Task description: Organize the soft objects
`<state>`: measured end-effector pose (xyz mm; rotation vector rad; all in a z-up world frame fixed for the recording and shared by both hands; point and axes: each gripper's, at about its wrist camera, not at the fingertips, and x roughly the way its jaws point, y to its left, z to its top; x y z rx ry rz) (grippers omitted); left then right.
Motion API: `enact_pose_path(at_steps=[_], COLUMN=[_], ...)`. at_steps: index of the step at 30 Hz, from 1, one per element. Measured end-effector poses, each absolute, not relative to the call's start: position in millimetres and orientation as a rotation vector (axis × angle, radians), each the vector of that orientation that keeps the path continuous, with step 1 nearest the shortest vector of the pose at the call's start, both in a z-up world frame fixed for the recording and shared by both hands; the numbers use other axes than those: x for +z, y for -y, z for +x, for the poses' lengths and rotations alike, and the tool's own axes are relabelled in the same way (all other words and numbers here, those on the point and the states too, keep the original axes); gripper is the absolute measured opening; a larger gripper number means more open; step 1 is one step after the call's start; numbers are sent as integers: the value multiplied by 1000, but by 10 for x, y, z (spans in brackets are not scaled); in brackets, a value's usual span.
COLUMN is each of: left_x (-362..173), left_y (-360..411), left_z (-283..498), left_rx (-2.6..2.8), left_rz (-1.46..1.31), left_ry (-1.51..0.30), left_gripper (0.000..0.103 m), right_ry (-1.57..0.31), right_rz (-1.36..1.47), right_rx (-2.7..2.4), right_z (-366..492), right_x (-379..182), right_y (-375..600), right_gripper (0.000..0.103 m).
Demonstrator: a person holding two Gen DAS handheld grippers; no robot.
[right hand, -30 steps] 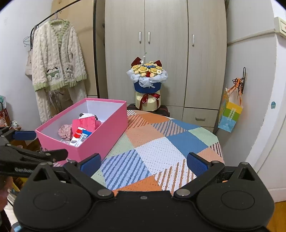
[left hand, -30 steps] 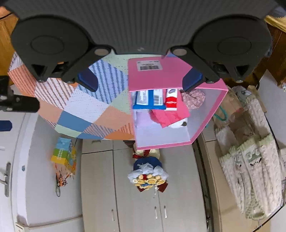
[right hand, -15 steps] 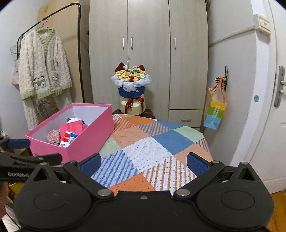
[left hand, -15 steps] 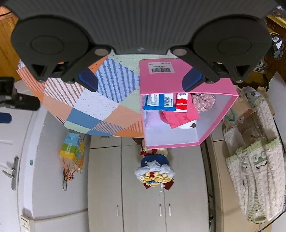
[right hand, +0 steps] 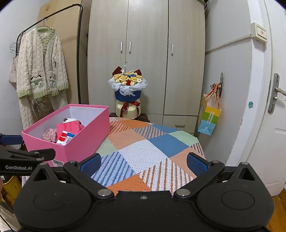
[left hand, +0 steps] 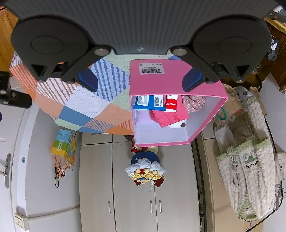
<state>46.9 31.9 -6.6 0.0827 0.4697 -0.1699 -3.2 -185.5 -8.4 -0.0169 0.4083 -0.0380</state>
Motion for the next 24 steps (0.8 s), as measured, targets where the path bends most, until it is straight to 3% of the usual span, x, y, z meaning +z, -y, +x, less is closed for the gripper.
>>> enact_pose_path(at_steps=[24], left_x=[-67], left_y=[-306], left_z=[457], left_rx=[-140], left_rz=[94], left_ry=[-470], left_gripper=[102], right_ry=[-419], right_rz=[-3], right_rx=[-66], right_z=[14], right_x=[-137], right_y=[1920], right_gripper=[103])
